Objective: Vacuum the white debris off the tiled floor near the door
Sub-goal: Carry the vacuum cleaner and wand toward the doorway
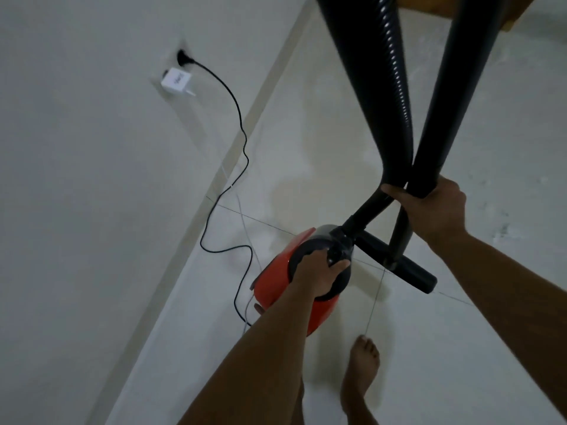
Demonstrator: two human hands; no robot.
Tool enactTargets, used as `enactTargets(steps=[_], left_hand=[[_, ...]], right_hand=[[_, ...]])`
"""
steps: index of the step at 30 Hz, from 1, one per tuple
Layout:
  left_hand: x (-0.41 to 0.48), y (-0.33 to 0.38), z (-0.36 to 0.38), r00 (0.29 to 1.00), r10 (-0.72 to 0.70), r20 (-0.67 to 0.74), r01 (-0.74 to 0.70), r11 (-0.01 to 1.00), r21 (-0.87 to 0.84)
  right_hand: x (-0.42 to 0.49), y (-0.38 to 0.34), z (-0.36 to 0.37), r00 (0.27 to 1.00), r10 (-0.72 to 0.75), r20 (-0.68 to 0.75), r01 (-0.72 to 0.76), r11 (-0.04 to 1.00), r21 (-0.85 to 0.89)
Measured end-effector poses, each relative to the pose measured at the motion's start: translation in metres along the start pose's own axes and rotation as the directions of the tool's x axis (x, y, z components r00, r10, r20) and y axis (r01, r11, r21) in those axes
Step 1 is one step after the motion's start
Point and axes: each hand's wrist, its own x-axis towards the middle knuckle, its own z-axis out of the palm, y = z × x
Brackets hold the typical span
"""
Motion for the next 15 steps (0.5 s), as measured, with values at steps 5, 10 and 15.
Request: enactTargets(steps=[5,10,15], left_hand=[[0.04,-0.023,0.035,0.999,0.023,-0.025,-0.022,0.998,0.057],[0.039,-0.021,0.056,0.989,0.071,-0.133,-0.053,0.99,0.129],[0.023,-0.003,0.043,0.994,0.044,-0.1,-0.036,0.996,0.081]], right_hand=[[0.012,0.057,0.016,0.998,0.043,-0.04,-0.044,0.999,-0.024],[0.009,0.075,0.007,0.992,0.115,-0.059,-0.111,0.992,0.066],[0.005,0.053,-0.011,0.987,0.153,-0.039,-0.148,0.983,0.107]])
